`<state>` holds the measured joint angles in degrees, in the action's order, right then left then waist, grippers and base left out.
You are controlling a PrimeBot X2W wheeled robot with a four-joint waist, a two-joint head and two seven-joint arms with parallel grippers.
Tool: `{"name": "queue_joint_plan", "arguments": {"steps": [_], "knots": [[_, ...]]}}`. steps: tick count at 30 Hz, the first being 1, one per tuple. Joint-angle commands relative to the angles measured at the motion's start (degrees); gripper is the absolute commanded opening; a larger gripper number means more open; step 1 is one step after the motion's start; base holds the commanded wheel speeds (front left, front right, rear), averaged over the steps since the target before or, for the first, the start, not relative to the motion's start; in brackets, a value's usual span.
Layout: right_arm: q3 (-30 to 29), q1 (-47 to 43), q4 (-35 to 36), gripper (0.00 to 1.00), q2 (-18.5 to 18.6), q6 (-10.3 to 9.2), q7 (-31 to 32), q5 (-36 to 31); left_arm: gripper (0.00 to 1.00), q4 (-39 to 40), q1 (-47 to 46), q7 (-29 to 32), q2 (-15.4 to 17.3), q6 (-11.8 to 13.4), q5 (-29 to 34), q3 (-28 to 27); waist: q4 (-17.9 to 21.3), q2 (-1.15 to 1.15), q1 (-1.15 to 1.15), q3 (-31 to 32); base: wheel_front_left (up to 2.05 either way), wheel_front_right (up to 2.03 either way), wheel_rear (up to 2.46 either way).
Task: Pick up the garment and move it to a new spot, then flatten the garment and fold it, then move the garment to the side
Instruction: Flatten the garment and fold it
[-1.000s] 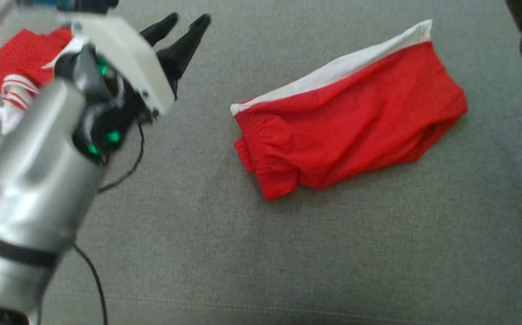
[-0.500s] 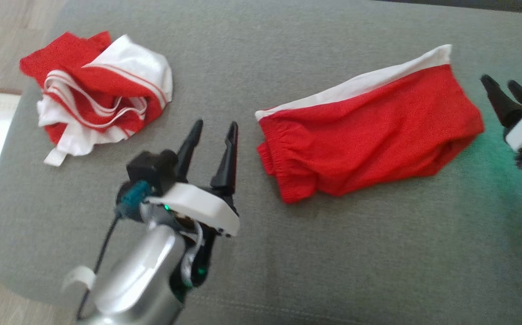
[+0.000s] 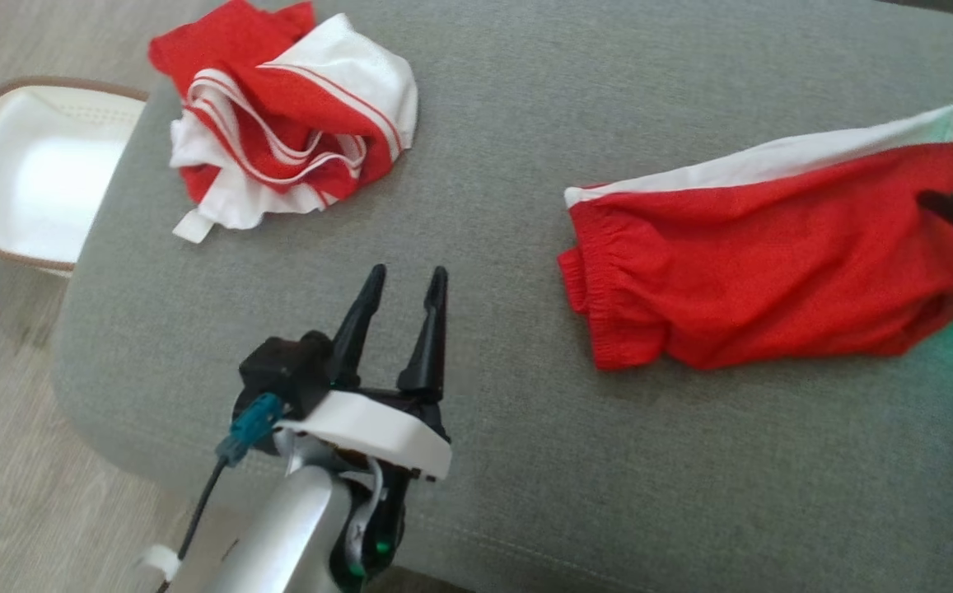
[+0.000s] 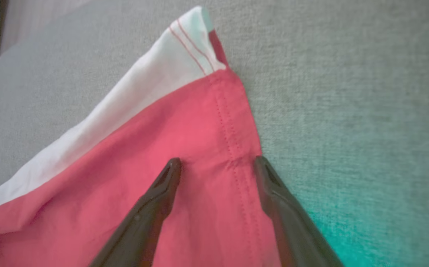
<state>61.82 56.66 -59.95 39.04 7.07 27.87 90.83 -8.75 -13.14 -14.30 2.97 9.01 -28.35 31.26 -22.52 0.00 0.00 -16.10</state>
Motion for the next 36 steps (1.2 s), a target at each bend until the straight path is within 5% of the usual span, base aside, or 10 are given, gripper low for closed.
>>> {"name": "queue_joint_plan", "arguments": {"steps": [1,7,11,13,14,15,28,36], "knots": [[0.6,-0.7,-0.4,1.00,-0.1,0.42,3.1,0.9,1.00,1.9,-0.2,-0.7,0.0,-0.2,0.6,-2.5,-0.5,0.00,0.00,0.2,0.00,0.00,0.00],[0.7,-2.2,-1.0,1.00,-3.0,0.42,13.6,4.3,1.00,3.2,1.4,-0.7,-0.1,-0.3,-0.5,-2.8,-1.0,0.00,0.00,0.5,0.00,0.00,0.00],[1.6,-2.0,-0.3,0.96,-3.9,0.42,13.7,3.0,1.00,3.7,1.6,-0.7,-0.1,0.1,-0.9,-2.6,-0.9,0.00,0.00,0.3,0.00,0.00,0.00],[1.9,-2.0,0.6,0.69,-4.1,0.42,12.0,2.2,1.00,3.7,1.7,-0.7,-0.1,0.2,-1.0,-2.6,-0.8,0.00,0.00,0.4,0.00,0.00,0.00],[1.7,-2.0,1.2,0.43,-4.1,0.42,10.8,2.0,1.00,3.7,1.7,-0.7,-0.1,0.2,-1.0,-2.7,-0.7,0.00,0.00,0.5,0.00,0.00,0.00],[1.5,-2.1,1.9,0.00,-4.1,0.42,9.3,1.7,1.00,3.6,1.7,-0.7,-0.1,0.3,-1.0,-2.7,-0.6,0.00,0.00,0.6,0.00,0.00,0.00],[0.3,-4.0,9.2,0.00,0.5,0.42,-6.9,-3.0,1.00,2.7,4.3,-0.7,-0.1,-0.8,0.3,-6.6,5.7,0.00,0.00,7.0,0.00,0.00,0.00],[0.3,-6.8,9.9,0.00,3.7,0.42,-10.3,-3.7,1.00,1.5,6.8,-0.7,-0.1,-2.2,1.4,-8.5,9.8,0.00,0.00,10.5,0.00,0.00,0.00]]}}
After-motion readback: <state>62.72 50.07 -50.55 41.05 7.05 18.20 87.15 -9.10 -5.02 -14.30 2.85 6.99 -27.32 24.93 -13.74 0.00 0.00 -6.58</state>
